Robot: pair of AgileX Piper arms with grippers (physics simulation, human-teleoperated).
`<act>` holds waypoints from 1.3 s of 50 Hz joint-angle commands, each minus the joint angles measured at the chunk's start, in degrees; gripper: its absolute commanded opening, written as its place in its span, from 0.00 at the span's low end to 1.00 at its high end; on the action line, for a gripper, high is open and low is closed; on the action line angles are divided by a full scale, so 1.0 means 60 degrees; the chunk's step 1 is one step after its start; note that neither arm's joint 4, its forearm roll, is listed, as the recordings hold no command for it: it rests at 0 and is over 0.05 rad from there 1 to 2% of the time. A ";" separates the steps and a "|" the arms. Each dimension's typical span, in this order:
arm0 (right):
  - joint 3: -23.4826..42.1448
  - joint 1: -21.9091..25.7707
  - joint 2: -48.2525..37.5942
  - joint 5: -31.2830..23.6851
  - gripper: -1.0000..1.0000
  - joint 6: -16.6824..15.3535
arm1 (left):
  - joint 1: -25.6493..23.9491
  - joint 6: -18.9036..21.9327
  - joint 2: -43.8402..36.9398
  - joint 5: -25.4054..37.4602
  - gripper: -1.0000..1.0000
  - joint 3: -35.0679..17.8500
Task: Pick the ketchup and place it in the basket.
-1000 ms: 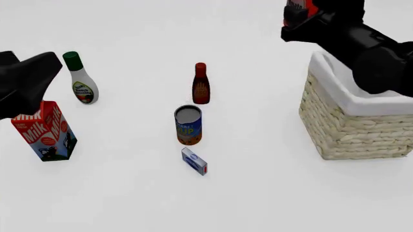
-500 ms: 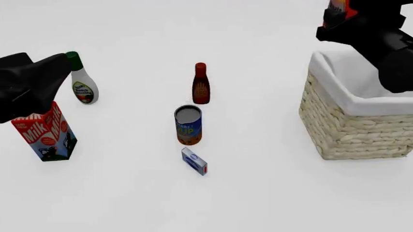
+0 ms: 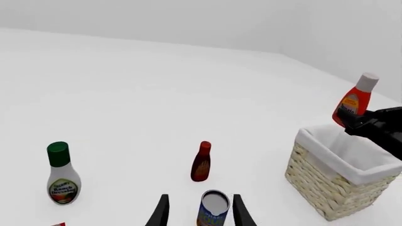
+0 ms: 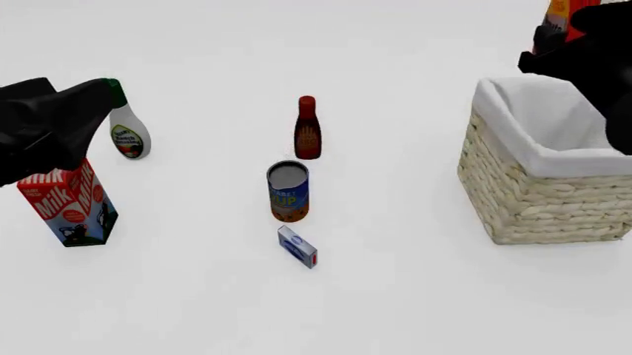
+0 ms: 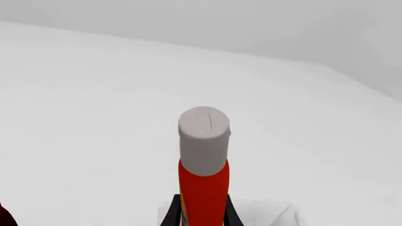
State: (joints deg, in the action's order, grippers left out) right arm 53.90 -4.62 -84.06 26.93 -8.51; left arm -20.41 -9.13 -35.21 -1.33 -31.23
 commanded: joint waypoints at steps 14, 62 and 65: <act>-0.0422 -0.0948 -0.0162 0.0386 0.00 0.0256 | -0.0142 0.0001 -0.0233 -0.0074 1.00 -0.0229; -0.0797 -0.1531 -0.2045 0.1517 0.00 0.0542 | -0.0134 -0.0028 -0.0167 -0.0166 1.00 -0.0100; -0.0789 -0.1537 -0.2131 0.1549 0.00 0.0555 | -0.0122 -0.0034 -0.0157 -0.0168 1.00 -0.0090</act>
State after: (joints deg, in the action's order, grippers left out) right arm 49.07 -13.94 -94.72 35.22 -6.38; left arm -21.23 -9.26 -36.36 -2.33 -31.89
